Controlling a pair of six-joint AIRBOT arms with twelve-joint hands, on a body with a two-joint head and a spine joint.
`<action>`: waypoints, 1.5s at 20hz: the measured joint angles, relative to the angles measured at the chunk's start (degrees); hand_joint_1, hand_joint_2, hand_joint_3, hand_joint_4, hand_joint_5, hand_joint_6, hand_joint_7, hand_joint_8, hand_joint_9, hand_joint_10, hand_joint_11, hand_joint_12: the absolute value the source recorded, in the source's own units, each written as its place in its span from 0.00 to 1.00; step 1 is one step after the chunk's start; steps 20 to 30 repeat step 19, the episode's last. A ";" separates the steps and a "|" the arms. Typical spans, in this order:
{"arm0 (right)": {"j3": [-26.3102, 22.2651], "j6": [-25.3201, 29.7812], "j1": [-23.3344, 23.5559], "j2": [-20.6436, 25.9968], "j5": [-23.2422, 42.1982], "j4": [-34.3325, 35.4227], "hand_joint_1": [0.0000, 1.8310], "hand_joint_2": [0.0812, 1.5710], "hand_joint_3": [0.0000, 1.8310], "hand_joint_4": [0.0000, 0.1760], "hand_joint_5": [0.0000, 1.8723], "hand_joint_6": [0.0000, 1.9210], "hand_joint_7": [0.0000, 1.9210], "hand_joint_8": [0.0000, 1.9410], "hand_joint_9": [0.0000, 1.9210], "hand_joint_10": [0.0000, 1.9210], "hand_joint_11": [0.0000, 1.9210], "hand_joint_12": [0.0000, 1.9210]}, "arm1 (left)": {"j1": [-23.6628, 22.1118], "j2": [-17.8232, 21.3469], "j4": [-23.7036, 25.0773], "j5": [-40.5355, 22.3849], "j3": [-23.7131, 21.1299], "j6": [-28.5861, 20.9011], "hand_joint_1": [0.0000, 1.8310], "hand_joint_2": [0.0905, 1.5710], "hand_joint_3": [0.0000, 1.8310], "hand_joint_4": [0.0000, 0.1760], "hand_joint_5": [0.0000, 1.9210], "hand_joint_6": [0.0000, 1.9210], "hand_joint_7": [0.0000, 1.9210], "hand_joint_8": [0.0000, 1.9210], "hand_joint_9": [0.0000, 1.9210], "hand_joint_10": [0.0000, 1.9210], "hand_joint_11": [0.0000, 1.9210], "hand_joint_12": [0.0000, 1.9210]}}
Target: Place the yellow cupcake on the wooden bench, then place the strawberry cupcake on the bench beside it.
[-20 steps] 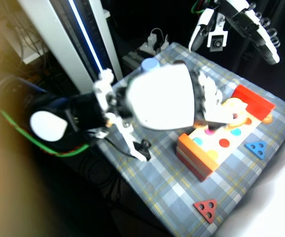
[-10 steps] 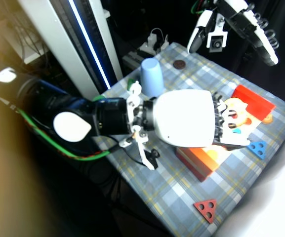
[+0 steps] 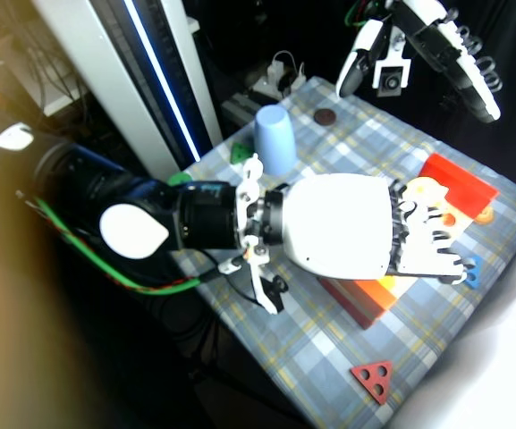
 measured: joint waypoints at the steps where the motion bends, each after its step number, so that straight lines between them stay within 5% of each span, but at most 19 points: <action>1: -0.22 -0.04 0.00 -0.02 -0.28 -0.15 0.53 0.54 0.00 0.23 0.22 0.00 0.25 0.00 0.25 0.00 0.00 0.57 | 0.00 0.00 0.00 -0.02 0.00 -0.17 0.55 0.47 0.00 1.00 0.00 0.00 0.00 0.00 0.00 0.00 0.00 0.00; 2: -0.59 -0.20 0.00 -0.07 -0.48 -0.15 0.48 0.54 0.00 0.17 0.21 0.00 0.25 0.00 0.25 0.00 0.00 0.57 | 0.02 0.00 -0.04 -0.26 0.00 -0.66 0.55 0.48 0.01 1.00 0.00 0.00 0.00 0.00 0.00 0.00 0.00 0.00; 4: -2.08 -0.20 0.00 0.94 0.42 0.57 0.46 0.53 0.00 0.45 0.17 0.00 0.17 0.00 0.19 0.00 0.00 0.47 | 0.83 0.22 -0.04 -1.40 0.00 -2.60 0.56 0.47 0.00 1.00 0.00 0.00 0.00 0.00 0.00 0.00 0.00 0.00; 6: -4.57 -0.24 -0.07 4.11 3.89 2.56 0.43 0.52 0.00 0.70 0.10 0.00 0.09 0.00 0.09 0.00 0.00 0.29 | 2.10 1.40 0.37 -2.45 -0.09 -5.07 0.58 0.47 0.00 0.80 0.00 0.00 0.00 0.00 0.00 0.00 0.00 0.00; 7: -6.38 -2.62 -0.20 7.34 7.87 6.27 0.43 0.52 0.00 0.73 0.08 0.00 0.07 0.00 0.07 0.00 0.00 0.23 | 2.80 2.60 0.11 -4.31 -0.42 -7.15 0.59 0.47 0.00 0.96 0.00 0.00 0.00 0.00 0.00 0.00 0.01 0.01; 9: -9.51 -5.60 -1.77 11.52 12.52 11.21 0.45 0.52 0.00 0.96 0.05 0.00 0.05 0.00 0.03 0.00 0.00 0.10 | 3.89 3.39 0.37 -7.98 -0.48 -11.15 0.47 0.49 0.00 0.96 0.00 0.00 0.00 0.00 0.00 0.00 0.00 0.00; 10: -12.11 -6.64 -4.20 14.19 16.44 14.29 0.49 0.52 0.00 0.96 0.06 0.00 0.05 0.00 0.02 0.00 0.00 0.03 | 4.81 3.76 1.49 -10.34 -0.48 -14.51 0.45 0.49 0.00 0.78 0.01 0.00 0.00 0.00 0.00 0.00 0.00 0.00; 11: -14.34 -7.67 -6.71 16.17 19.82 16.33 0.49 0.52 0.00 0.99 0.07 0.01 0.06 0.01 0.03 0.01 0.00 0.02 | 5.81 4.13 2.49 -12.15 -0.68 -17.53 0.41 0.49 0.01 0.77 0.00 0.00 0.00 0.00 0.00 0.00 0.00 0.00; 12: -17.25 -8.76 -10.40 18.64 24.09 18.27 0.49 0.53 0.00 1.00 0.06 0.00 0.04 0.00 0.02 0.00 0.00 0.00 | 7.41 4.70 4.00 -14.86 -0.90 -20.96 0.41 0.48 0.00 0.57 0.00 0.00 0.00 0.00 0.00 0.00 0.00 0.00; 13: -18.78 -9.14 -12.48 19.96 27.17 19.19 0.49 0.54 0.00 0.92 0.05 0.00 0.04 0.00 0.01 0.00 0.00 0.00 | 8.44 5.16 4.57 -16.79 -1.44 -22.64 0.48 0.45 0.00 0.91 0.00 0.00 0.00 0.00 0.00 0.00 0.00 0.00; 14: -18.73 -9.44 -12.59 20.15 28.39 19.10 0.49 0.53 0.00 0.78 0.06 0.00 0.05 0.01 0.03 0.01 0.02 0.01 | 8.70 5.25 4.59 -17.57 -1.46 -22.80 0.49 0.48 0.00 0.83 0.00 0.00 0.00 0.00 0.00 0.00 0.00 0.00; 15: -19.74 -10.38 -14.27 20.68 30.69 22.77 0.54 0.54 0.00 0.82 0.06 0.00 0.06 0.01 0.03 0.00 0.00 0.00 | 9.62 5.25 4.28 -19.12 -1.53 -24.33 0.49 0.50 0.01 0.97 0.00 0.00 0.00 0.00 0.00 0.00 0.00 0.00; 17: -23.61 -10.38 -22.82 24.00 41.51 27.93 0.56 0.53 0.00 0.61 0.08 0.00 0.09 0.00 0.08 0.01 0.04 0.02 | 14.47 6.16 4.83 -24.61 -2.21 -29.75 0.40 0.50 0.01 0.79 0.00 0.00 0.00 0.00 0.00 0.00 0.00 0.00; 18: -24.55 -10.82 -25.24 24.70 43.34 28.76 0.52 0.51 0.00 0.60 0.10 0.00 0.13 0.00 0.14 0.01 0.07 0.04 | 15.50 6.34 4.46 -25.57 -2.21 -30.77 0.37 0.51 0.00 0.55 0.00 0.00 0.03 0.00 0.06 0.01 0.00 0.18; 19: -26.95 -10.80 -30.58 25.09 48.41 34.14 0.50 0.52 0.00 0.54 0.12 0.01 0.14 0.00 0.15 0.01 0.06 0.03 | 17.57 6.34 2.36 -28.83 -2.21 -34.07 0.29 0.61 0.01 0.45 0.00 0.00 0.02 0.00 0.06 0.00 0.00 0.29; 30: -26.95 -10.80 -30.58 25.09 48.41 34.14 0.50 0.52 0.00 0.54 0.12 0.01 0.14 0.00 0.15 0.01 0.06 0.03 | 17.57 6.34 2.36 -28.83 -2.21 -34.07 0.29 0.61 0.01 0.45 0.00 0.00 0.02 0.00 0.06 0.00 0.00 0.29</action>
